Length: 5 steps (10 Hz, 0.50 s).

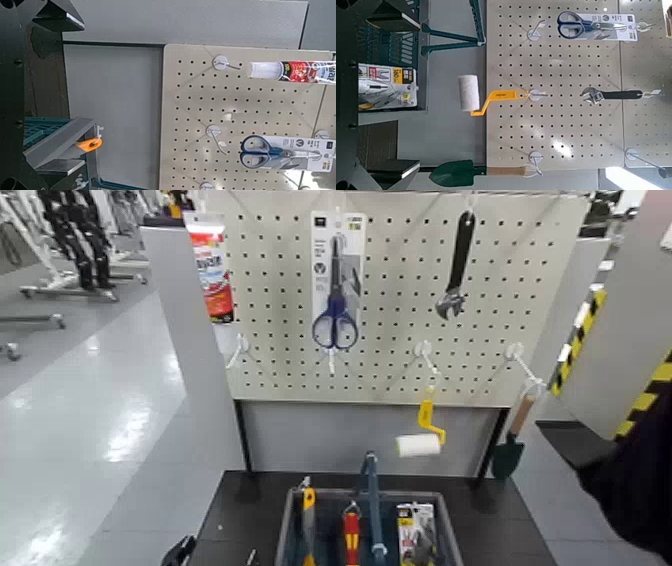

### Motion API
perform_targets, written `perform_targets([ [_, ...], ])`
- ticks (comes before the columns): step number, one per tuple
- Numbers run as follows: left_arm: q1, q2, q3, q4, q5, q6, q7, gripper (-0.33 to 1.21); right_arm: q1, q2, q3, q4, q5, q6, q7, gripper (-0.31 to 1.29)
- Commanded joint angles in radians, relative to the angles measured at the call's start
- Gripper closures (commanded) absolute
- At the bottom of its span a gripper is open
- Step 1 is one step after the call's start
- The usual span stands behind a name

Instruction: Put the blue scissors into the crate.

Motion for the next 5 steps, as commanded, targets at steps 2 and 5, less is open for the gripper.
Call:
perform_targets([
  [2, -0.001, 0.001, -0.002, 0.000, 0.001, 0.003, 0.000, 0.11, 0.001, 0.001, -0.003, 0.003, 0.000, -0.011, 0.000, 0.10],
  [5, -0.024, 0.003, -0.007, -0.015, 0.006, 0.021, -0.011, 0.11, 0.000, -0.002, 0.001, 0.003, 0.000, -0.011, 0.002, 0.10],
])
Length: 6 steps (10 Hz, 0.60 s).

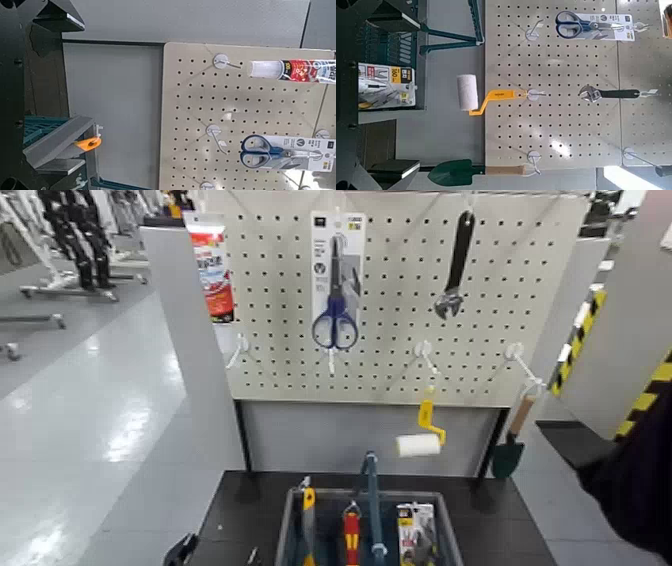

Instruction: Put the blue scissors into the crate.

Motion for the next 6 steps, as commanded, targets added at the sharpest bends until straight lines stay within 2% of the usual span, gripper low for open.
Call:
perform_targets([
  [1, -0.035, 0.003, 0.001, -0.028, 0.004, 0.040, -0.027, 0.11, -0.001, -0.002, 0.003, 0.000, 0.000, 0.000, 0.000, 0.10],
  [6, -0.165, 0.023, -0.002, -0.110, 0.059, 0.215, -0.132, 0.13, -0.005, 0.000, 0.006, 0.002, 0.000, 0.003, 0.006, 0.10],
])
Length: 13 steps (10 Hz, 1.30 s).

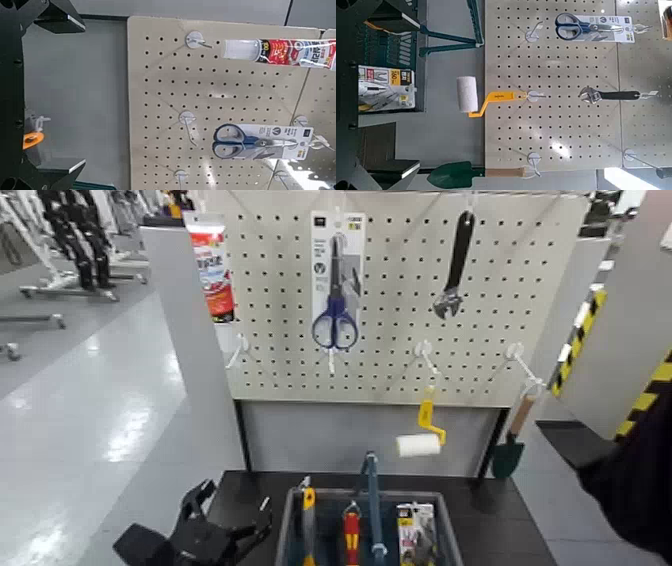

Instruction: Put the blue scissors into the crate.

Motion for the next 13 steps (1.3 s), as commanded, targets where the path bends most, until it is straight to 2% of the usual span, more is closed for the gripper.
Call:
perform_targets([
  [1, -0.079, 0.009, -0.007, -0.024, 0.036, 0.093, -0.052, 0.13, -0.003, 0.001, 0.001, 0.000, 0.000, 0.003, 0.004, 0.10],
  [5, -0.228, 0.048, -0.043, -0.040, 0.109, 0.213, -0.158, 0.10, -0.006, 0.001, 0.002, 0.002, 0.000, 0.006, 0.009, 0.10],
  [9, -0.370, 0.055, -0.078, -0.015, 0.138, 0.276, -0.245, 0.10, -0.012, 0.001, 0.002, 0.005, -0.002, 0.007, 0.012, 0.10],
  [13, -0.469, 0.063, -0.109, 0.005, 0.161, 0.256, -0.268, 0.10, -0.021, 0.001, 0.006, 0.011, -0.008, 0.007, 0.020, 0.10],
])
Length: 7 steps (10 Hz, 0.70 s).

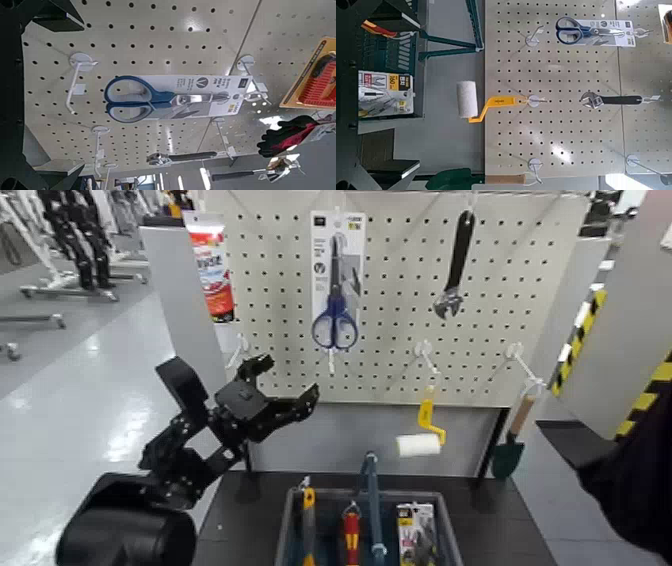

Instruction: Put the blue scissors into the crate.

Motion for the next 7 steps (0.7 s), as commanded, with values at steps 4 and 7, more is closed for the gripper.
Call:
perform_targets([
  [4, -0.161, -0.007, 0.007, 0.100, 0.012, -0.027, -0.071, 0.11, -0.012, -0.003, 0.009, 0.002, -0.007, -0.002, 0.005, 0.10],
  [7, -0.256, -0.007, -0.011, 0.163, 0.023, -0.023, -0.114, 0.13, -0.016, -0.005, 0.010, 0.002, -0.009, -0.002, 0.010, 0.10],
])
